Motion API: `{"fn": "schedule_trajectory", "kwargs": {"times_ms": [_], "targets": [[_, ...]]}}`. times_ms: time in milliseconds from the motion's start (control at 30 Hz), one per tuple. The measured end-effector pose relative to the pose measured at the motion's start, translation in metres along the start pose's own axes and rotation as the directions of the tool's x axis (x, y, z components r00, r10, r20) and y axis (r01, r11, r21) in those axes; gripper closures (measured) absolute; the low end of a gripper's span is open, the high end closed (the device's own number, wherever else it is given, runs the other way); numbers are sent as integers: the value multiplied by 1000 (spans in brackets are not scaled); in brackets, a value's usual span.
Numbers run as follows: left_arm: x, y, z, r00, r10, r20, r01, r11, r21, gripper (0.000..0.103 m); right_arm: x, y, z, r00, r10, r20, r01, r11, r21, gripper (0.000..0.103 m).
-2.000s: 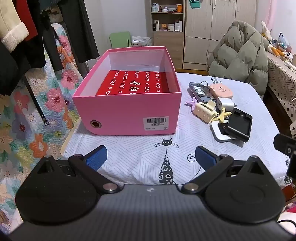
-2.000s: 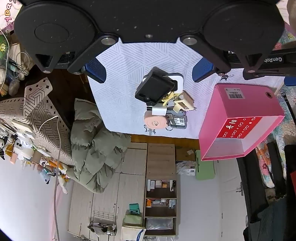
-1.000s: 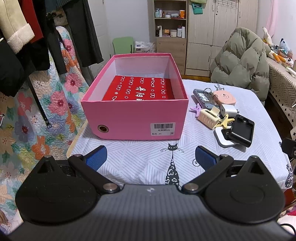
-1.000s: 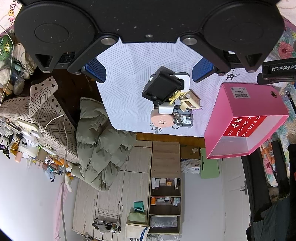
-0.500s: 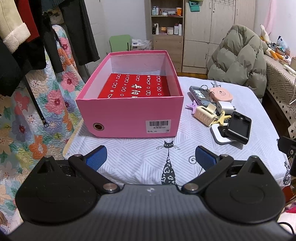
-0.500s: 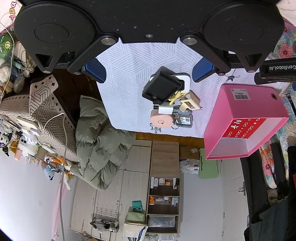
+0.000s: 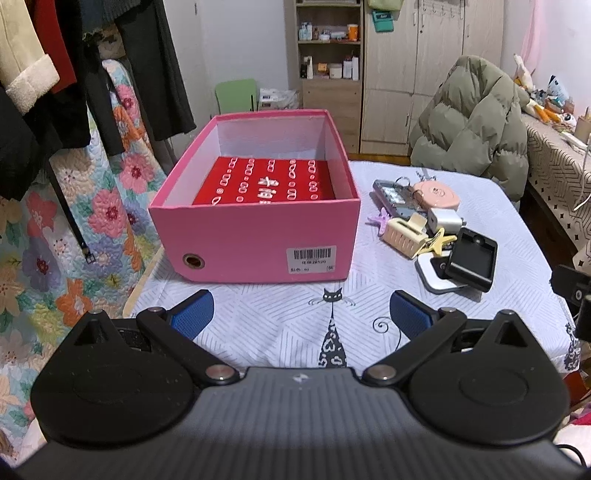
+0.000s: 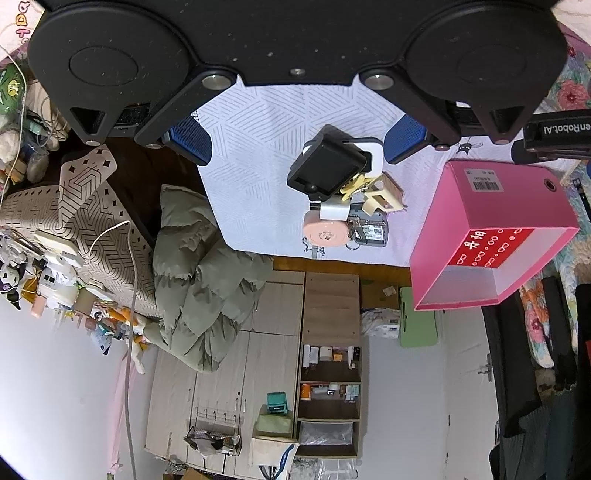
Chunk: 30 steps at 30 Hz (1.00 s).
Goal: Organize rigid objects
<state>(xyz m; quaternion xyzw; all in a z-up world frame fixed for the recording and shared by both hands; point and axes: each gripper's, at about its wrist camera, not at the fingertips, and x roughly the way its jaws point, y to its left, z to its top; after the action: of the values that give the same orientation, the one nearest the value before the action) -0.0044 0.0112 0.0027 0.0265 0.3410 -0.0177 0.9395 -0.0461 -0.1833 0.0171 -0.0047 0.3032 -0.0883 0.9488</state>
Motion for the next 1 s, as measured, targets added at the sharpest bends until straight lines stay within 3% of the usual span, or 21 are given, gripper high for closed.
{"fn": "schedule_trajectory", "kwargs": {"times_ms": [367,1000], "targets": [[-1,3,-2,999,-22,38,23,999,-27,0,-3,2,-1,999,-10,52,12,999,-37,2],[8,-4,1,1000,-19,3,19,1000,4,0,6,4,-2,998,14,67,-6,993,-119,2]]}}
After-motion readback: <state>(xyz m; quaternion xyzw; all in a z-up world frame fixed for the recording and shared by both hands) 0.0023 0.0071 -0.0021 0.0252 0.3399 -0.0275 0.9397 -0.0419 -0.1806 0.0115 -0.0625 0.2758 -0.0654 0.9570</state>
